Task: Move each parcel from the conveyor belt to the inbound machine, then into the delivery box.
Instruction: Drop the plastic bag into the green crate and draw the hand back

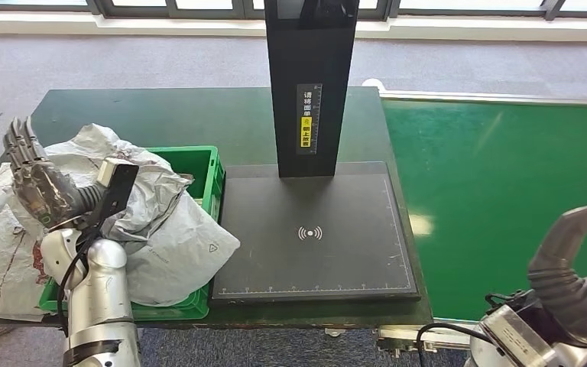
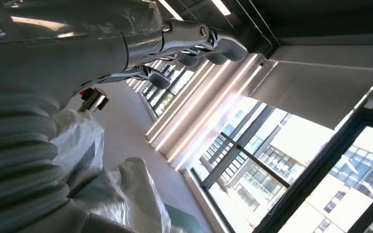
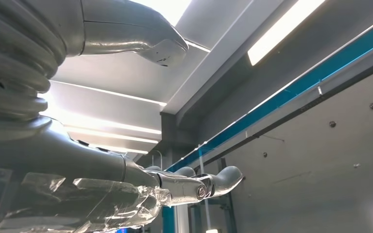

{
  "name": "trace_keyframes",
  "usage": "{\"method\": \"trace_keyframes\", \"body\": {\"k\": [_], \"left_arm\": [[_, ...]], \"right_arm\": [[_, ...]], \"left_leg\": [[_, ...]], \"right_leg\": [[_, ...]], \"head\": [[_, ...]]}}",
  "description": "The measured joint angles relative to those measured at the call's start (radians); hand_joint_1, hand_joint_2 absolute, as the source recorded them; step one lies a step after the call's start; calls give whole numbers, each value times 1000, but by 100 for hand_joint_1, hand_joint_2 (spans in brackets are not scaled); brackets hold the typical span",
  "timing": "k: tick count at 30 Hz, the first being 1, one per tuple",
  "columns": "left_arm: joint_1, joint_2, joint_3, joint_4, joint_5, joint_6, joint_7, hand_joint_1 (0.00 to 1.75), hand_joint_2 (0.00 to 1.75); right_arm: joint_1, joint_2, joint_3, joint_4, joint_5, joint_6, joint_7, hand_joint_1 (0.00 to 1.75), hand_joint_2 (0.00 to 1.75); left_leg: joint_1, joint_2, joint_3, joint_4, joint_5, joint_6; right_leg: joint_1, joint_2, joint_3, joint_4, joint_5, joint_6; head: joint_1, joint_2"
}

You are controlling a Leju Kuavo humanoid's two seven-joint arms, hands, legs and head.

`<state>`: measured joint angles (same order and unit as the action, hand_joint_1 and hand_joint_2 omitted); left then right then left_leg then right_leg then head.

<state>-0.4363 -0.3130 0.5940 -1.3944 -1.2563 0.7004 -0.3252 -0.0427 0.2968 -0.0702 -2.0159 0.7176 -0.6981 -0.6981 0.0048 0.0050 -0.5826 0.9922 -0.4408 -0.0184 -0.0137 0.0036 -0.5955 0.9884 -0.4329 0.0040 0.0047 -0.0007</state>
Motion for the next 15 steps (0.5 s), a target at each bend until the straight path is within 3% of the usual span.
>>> {"method": "trace_keyframes", "body": {"k": [9,12,15], "left_arm": [[38,-26,-23,-153,55,0,31,0,0],[54,-29,-37,-194,163,0,-31,0,0],[84,-32,-79,-233,392,0,-161,0,0]], "right_arm": [[2,0,-14,10,-8,0,0,0,175],[3,0,-26,13,-12,0,0,0,175],[5,0,-37,17,-19,0,0,0,175]], "left_leg": [[0,0,0,0,0,0],[0,0,0,0,0,0],[0,0,0,0,0,0]], "right_leg": [[0,0,0,0,0,0],[0,0,0,0,0,0],[0,0,0,0,0,0]], "head": [[0,0],[0,0],[0,0]]}}
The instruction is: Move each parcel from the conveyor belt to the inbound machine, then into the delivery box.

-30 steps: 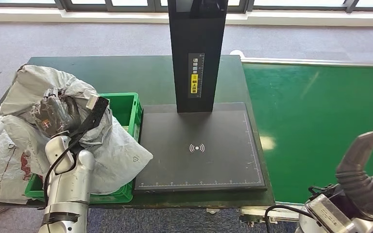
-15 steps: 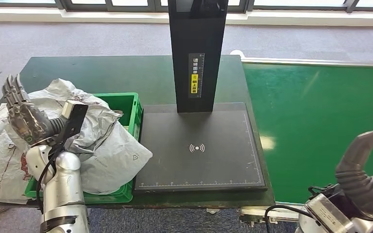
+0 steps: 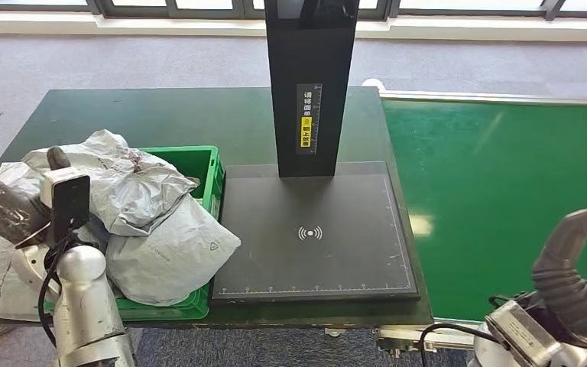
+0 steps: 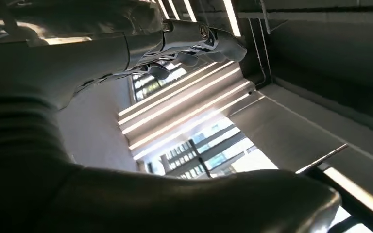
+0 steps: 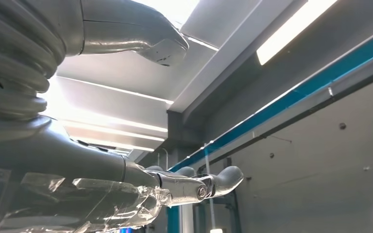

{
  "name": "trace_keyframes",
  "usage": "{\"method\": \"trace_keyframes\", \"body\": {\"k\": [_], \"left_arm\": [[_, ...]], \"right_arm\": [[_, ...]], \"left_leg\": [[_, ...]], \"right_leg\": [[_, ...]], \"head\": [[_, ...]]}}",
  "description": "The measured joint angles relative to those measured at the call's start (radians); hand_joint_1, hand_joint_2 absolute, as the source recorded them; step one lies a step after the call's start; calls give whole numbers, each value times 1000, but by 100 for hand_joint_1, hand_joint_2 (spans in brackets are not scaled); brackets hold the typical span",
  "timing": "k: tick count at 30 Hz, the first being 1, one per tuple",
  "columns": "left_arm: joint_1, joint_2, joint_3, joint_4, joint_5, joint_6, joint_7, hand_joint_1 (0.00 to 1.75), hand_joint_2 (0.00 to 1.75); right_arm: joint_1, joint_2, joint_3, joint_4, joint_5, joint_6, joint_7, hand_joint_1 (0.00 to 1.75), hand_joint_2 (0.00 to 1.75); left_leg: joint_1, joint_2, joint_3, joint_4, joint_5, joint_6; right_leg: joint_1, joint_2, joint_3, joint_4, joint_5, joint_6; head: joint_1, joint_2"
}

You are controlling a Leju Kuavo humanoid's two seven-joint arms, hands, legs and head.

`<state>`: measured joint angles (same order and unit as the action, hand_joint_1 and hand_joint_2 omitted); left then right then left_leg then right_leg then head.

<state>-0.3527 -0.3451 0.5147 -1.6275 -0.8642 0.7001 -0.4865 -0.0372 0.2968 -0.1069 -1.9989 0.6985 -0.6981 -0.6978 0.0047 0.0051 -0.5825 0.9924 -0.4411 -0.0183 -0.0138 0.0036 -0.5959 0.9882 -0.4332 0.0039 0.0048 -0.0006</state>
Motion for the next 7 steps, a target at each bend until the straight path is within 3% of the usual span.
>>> {"method": "trace_keyframes", "body": {"k": [4,7], "left_arm": [[35,1,-155,-12,300,-21,-129,0,0],[37,5,-245,-12,344,-29,-152,0,0]], "right_arm": [[2,0,-4,26,-9,0,0,0,175],[4,0,-4,44,-9,1,0,0,175]], "left_leg": [[0,-2,-2,0,0,1],[0,-4,-2,0,0,1]], "right_leg": [[0,-3,0,0,0,0],[0,-5,1,0,0,0]], "head": [[0,0],[0,0]]}}
